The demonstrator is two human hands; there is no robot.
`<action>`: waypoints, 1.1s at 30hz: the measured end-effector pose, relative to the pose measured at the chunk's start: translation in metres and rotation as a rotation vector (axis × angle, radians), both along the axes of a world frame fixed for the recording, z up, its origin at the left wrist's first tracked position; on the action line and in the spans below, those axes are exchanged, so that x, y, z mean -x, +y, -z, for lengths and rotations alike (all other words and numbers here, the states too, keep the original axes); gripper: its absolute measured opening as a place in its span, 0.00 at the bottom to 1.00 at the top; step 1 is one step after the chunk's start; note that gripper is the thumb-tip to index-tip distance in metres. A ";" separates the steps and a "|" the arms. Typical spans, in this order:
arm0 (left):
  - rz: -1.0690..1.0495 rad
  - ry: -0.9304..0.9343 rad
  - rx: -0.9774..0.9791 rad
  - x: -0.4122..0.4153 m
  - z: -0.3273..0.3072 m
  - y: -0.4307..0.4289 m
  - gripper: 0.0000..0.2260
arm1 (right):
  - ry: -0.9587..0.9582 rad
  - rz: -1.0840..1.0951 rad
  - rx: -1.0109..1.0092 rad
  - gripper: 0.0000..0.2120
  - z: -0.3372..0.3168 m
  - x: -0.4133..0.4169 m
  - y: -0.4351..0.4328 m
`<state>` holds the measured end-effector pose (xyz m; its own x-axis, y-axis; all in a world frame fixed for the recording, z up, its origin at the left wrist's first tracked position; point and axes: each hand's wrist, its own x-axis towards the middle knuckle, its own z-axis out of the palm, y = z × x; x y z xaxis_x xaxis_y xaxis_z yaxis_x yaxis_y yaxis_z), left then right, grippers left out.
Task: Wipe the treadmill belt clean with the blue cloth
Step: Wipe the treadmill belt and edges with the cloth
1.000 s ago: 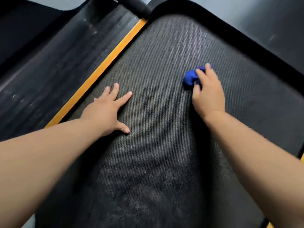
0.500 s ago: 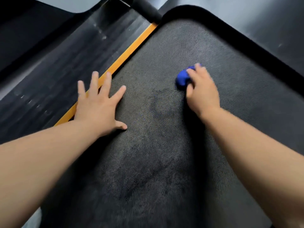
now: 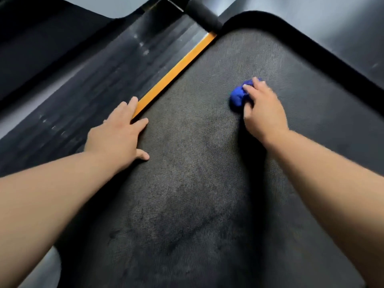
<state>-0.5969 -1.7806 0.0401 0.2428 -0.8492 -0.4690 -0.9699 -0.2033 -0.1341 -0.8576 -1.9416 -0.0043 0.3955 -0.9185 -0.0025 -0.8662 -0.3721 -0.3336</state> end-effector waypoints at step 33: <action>-0.177 0.102 0.195 -0.015 0.017 -0.011 0.42 | -0.046 0.077 -0.032 0.18 0.000 -0.081 0.001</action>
